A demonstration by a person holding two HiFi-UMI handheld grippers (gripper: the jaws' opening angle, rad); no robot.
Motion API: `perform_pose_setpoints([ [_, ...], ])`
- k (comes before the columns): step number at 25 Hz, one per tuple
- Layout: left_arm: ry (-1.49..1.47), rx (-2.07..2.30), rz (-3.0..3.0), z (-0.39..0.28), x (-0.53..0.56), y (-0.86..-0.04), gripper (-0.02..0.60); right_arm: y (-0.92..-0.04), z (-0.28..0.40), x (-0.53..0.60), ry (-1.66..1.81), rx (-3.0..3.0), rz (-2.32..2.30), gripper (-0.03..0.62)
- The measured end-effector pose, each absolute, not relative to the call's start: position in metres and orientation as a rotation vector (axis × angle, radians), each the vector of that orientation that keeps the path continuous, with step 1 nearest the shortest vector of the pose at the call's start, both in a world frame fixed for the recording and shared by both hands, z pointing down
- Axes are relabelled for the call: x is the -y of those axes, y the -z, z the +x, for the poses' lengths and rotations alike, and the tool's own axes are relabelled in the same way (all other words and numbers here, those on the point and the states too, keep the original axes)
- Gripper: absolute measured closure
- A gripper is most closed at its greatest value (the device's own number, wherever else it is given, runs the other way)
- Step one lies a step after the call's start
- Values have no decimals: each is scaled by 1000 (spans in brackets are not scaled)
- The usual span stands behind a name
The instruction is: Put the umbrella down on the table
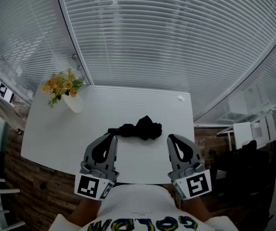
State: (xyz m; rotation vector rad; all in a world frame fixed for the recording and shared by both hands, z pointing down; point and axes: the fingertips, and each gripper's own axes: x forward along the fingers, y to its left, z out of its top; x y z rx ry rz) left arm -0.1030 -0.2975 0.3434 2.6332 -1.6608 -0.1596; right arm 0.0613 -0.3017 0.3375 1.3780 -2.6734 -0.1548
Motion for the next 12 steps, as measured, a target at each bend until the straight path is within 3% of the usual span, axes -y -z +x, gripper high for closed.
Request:
perform_pose_setpoints([
  [12,174,1638,2642,-102,296,-342,568,-334,57,302,170,2673,1377,585],
])
